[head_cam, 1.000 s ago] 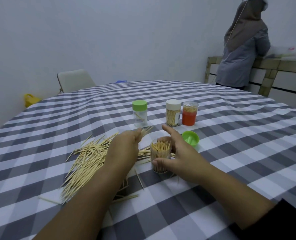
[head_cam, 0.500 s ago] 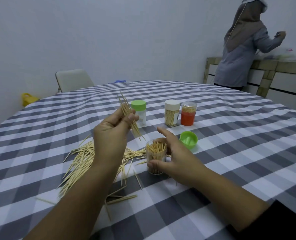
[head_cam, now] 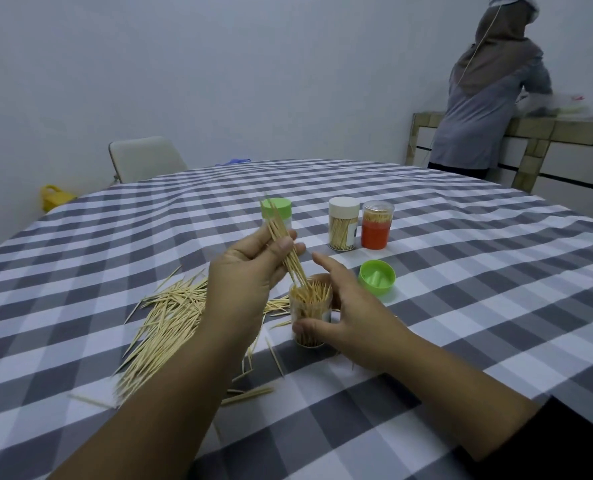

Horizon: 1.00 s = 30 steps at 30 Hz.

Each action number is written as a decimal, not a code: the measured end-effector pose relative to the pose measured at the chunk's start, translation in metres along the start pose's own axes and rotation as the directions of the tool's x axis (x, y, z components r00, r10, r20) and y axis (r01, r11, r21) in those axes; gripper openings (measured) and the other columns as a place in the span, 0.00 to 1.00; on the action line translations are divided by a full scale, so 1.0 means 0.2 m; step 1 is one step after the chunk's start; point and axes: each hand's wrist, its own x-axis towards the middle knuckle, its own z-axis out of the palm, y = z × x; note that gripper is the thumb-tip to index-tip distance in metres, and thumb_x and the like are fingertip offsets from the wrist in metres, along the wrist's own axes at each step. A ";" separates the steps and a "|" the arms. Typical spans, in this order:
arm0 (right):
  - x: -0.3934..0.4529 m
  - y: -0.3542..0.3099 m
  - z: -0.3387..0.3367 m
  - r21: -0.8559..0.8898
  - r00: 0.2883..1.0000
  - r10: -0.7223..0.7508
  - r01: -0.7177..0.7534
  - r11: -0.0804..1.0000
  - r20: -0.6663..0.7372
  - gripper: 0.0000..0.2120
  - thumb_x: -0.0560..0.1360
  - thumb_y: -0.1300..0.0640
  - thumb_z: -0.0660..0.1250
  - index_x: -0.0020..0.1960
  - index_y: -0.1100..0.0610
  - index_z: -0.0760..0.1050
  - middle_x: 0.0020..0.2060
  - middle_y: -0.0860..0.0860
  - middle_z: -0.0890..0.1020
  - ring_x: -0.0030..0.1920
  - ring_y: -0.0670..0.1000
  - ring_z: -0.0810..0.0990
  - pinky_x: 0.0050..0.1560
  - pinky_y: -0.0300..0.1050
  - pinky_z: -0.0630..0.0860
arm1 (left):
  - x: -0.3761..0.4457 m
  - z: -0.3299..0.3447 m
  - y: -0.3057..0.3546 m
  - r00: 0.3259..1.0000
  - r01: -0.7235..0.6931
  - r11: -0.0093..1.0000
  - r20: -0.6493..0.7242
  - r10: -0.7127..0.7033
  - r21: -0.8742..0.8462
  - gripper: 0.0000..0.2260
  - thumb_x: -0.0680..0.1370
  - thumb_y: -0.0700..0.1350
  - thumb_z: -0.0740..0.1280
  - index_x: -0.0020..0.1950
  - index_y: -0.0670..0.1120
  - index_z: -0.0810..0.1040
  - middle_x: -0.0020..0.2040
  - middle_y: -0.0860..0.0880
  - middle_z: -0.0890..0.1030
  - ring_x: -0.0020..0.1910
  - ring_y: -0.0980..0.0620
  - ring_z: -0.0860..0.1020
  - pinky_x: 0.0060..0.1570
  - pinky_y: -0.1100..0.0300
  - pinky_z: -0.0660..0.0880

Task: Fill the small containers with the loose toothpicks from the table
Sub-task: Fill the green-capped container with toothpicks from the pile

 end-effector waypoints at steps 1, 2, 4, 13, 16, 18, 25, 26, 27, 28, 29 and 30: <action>0.00 0.00 0.00 0.006 1.000 -0.005 0.005 1.000 0.000 0.43 0.70 0.53 0.74 0.75 0.42 0.50 0.55 0.40 0.72 0.57 0.43 0.76 0.59 0.37 0.73 | -0.01 0.01 -0.02 1.000 0.009 0.999 0.012 -0.009 0.037 0.13 0.74 0.37 0.66 0.58 0.41 0.79 0.49 0.47 0.85 0.50 0.51 0.83 0.53 0.57 0.79; 0.00 0.01 0.00 0.009 1.000 -0.011 0.011 1.000 -0.002 0.43 0.70 0.54 0.74 0.75 0.42 0.51 0.55 0.41 0.73 0.57 0.43 0.77 0.59 0.39 0.74 | -0.01 0.01 -0.03 1.000 0.015 0.997 0.022 -0.017 0.073 0.12 0.75 0.36 0.67 0.57 0.43 0.80 0.49 0.48 0.85 0.51 0.50 0.83 0.54 0.56 0.79; 0.01 0.02 0.01 0.005 1.000 -0.016 0.016 1.000 -0.012 0.44 0.69 0.53 0.74 0.75 0.41 0.50 0.58 0.44 0.75 0.56 0.44 0.77 0.60 0.43 0.75 | -0.02 0.02 -0.04 0.999 0.024 0.992 0.032 -0.029 0.124 0.12 0.75 0.36 0.67 0.56 0.45 0.80 0.47 0.48 0.85 0.50 0.51 0.83 0.55 0.54 0.78; 0.01 0.03 0.00 0.026 0.997 -0.021 0.023 0.999 -0.070 0.50 0.70 0.54 0.74 0.75 0.40 0.40 0.62 0.46 0.74 0.56 0.44 0.78 0.59 0.44 0.75 | -0.04 0.04 -0.04 0.995 0.026 0.964 0.089 -0.051 0.265 0.33 0.73 0.36 0.69 0.75 0.50 0.61 0.47 0.50 0.85 0.49 0.56 0.83 0.53 0.57 0.78; 0.01 0.04 0.00 0.017 0.997 -0.030 0.031 0.999 -0.077 0.50 0.70 0.54 0.74 0.75 0.39 0.40 0.62 0.45 0.74 0.55 0.44 0.79 0.58 0.45 0.76 | -0.04 0.04 -0.06 0.991 0.056 0.959 0.100 -0.087 0.278 0.34 0.73 0.36 0.69 0.75 0.49 0.60 0.46 0.50 0.85 0.49 0.56 0.83 0.50 0.58 0.80; 0.01 0.04 0.00 0.017 0.996 -0.035 0.037 0.999 -0.082 0.50 0.70 0.54 0.74 0.75 0.39 0.40 0.62 0.45 0.74 0.54 0.45 0.79 0.58 0.46 0.77 | -0.03 0.03 -0.07 0.989 0.067 0.954 0.110 -0.103 0.291 0.34 0.73 0.36 0.70 0.75 0.49 0.60 0.47 0.50 0.85 0.50 0.55 0.83 0.53 0.54 0.79; 0.01 0.05 -0.02 0.021 0.998 -0.031 0.033 0.999 -0.063 0.52 0.68 0.52 0.75 0.74 0.37 0.40 0.68 0.47 0.69 0.58 0.45 0.76 0.59 0.43 0.75 | -0.01 0.00 -0.08 0.962 0.092 0.939 0.212 -0.170 0.331 0.29 0.74 0.36 0.68 0.73 0.50 0.65 0.54 0.53 0.84 0.53 0.56 0.82 0.50 0.57 0.80; 0.01 0.04 -0.02 0.027 0.998 -0.035 0.036 0.999 -0.058 0.53 0.67 0.52 0.76 0.74 0.37 0.39 0.70 0.47 0.68 0.61 0.46 0.74 0.60 0.44 0.75 | -0.01 -0.01 -0.07 0.956 0.098 0.939 0.231 -0.180 0.329 0.29 0.74 0.36 0.68 0.73 0.51 0.64 0.56 0.55 0.82 0.53 0.58 0.81 0.48 0.60 0.80; 0.01 0.05 -0.03 0.032 0.998 -0.042 0.044 0.999 -0.056 0.53 0.67 0.51 0.76 0.74 0.36 0.39 0.71 0.47 0.66 0.63 0.47 0.72 0.61 0.47 0.74 | 0.00 -0.01 -0.06 0.949 0.100 0.935 0.252 -0.192 0.339 0.29 0.75 0.37 0.67 0.74 0.52 0.63 0.57 0.57 0.81 0.53 0.61 0.81 0.45 0.64 0.79; 0.02 0.05 -0.03 0.033 0.997 -0.053 0.055 0.998 -0.058 0.54 0.66 0.50 0.77 0.74 0.36 0.39 0.71 0.47 0.65 0.65 0.48 0.71 0.63 0.49 0.73 | 0.00 -0.01 -0.05 0.941 0.094 0.929 0.272 -0.200 0.358 0.30 0.75 0.40 0.67 0.74 0.52 0.62 0.59 0.59 0.79 0.53 0.64 0.80 0.44 0.67 0.78; 0.02 0.05 -0.03 0.031 0.996 -0.066 0.068 0.997 -0.058 0.54 0.66 0.49 0.77 0.74 0.36 0.39 0.72 0.46 0.64 0.66 0.48 0.70 0.64 0.51 0.73 | 0.00 -0.01 -0.04 0.936 0.087 0.917 0.283 -0.208 0.388 0.31 0.74 0.44 0.67 0.75 0.53 0.61 0.60 0.59 0.78 0.53 0.66 0.78 0.44 0.69 0.76; 0.02 0.05 -0.03 0.029 0.995 -0.079 0.081 0.996 -0.056 0.54 0.66 0.48 0.76 0.74 0.36 0.39 0.72 0.45 0.64 0.67 0.48 0.69 0.64 0.53 0.72 | -0.01 -0.01 -0.04 0.935 0.083 0.904 0.282 -0.216 0.420 0.32 0.72 0.49 0.67 0.75 0.53 0.61 0.63 0.59 0.76 0.54 0.67 0.77 0.45 0.70 0.75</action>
